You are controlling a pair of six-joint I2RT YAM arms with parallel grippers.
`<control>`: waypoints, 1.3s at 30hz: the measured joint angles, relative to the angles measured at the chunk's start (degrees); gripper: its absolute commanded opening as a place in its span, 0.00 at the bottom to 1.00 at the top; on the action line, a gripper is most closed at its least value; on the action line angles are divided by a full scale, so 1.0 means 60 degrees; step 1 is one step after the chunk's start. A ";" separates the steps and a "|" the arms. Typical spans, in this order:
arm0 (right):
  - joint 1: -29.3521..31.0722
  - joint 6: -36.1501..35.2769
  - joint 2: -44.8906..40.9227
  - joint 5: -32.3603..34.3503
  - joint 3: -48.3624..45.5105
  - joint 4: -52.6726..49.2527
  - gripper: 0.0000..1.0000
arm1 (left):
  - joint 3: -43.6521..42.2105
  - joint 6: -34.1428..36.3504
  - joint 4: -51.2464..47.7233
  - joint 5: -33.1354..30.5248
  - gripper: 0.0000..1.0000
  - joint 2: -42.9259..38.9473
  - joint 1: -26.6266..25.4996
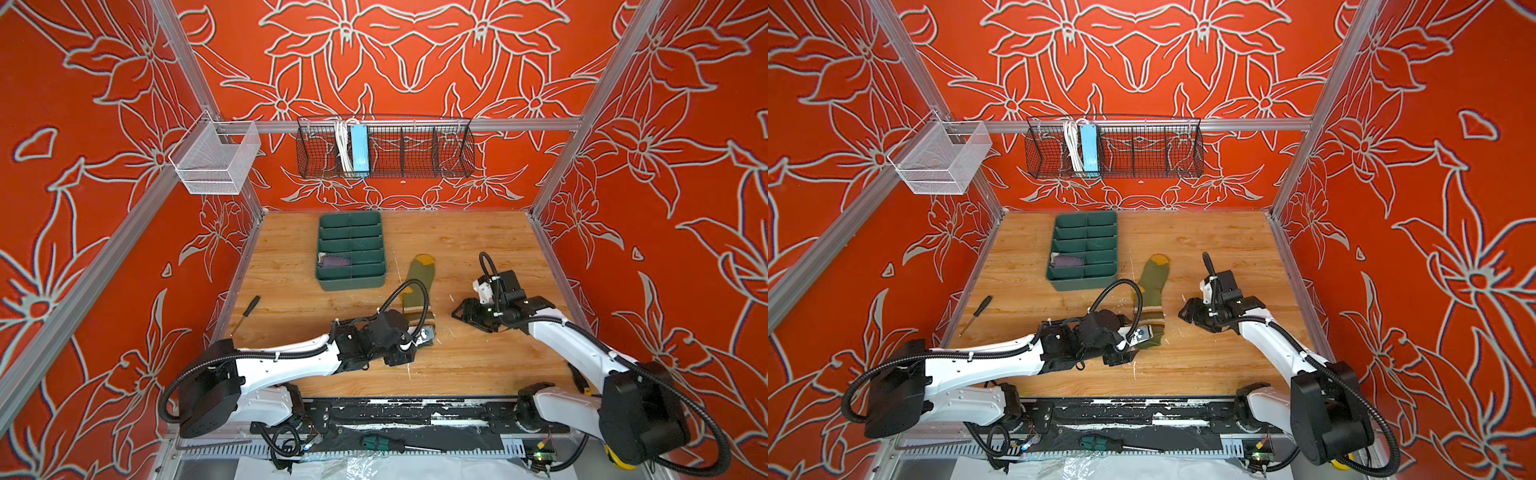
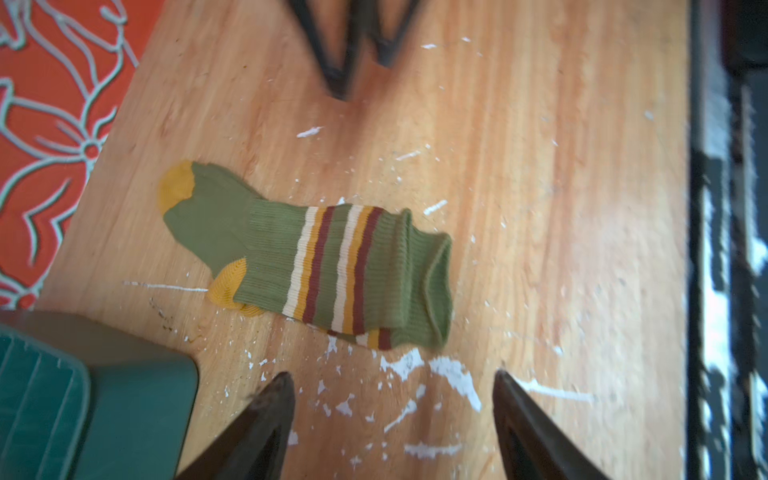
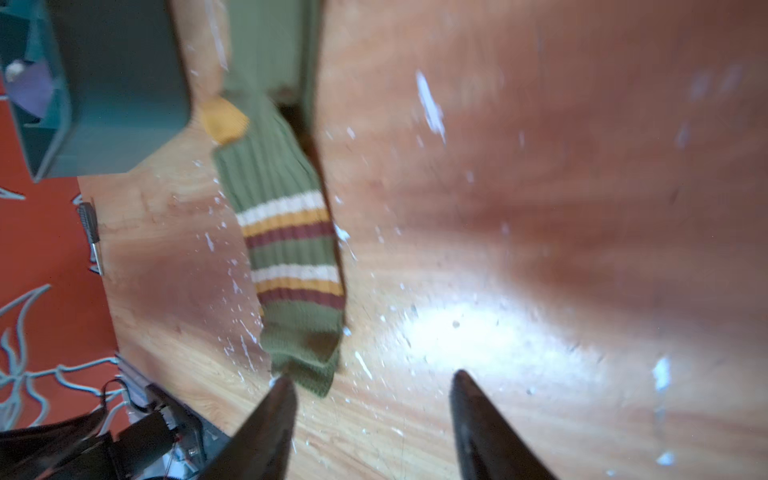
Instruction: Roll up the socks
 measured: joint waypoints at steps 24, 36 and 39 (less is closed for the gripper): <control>0.3789 0.1013 0.2521 0.0208 0.0565 0.2313 0.15 | -0.0033 -0.3661 0.1297 -0.1800 0.93 -0.0772 0.1413; 0.3956 0.1060 0.3268 0.0310 0.0565 0.2965 0.15 | -0.0408 -0.3821 0.1512 -0.1421 0.97 -0.1683 0.1443; 0.4007 0.1049 0.3107 0.0350 0.0481 0.2903 0.15 | -0.0576 -0.3883 0.1508 -0.1410 0.97 -0.1683 0.1443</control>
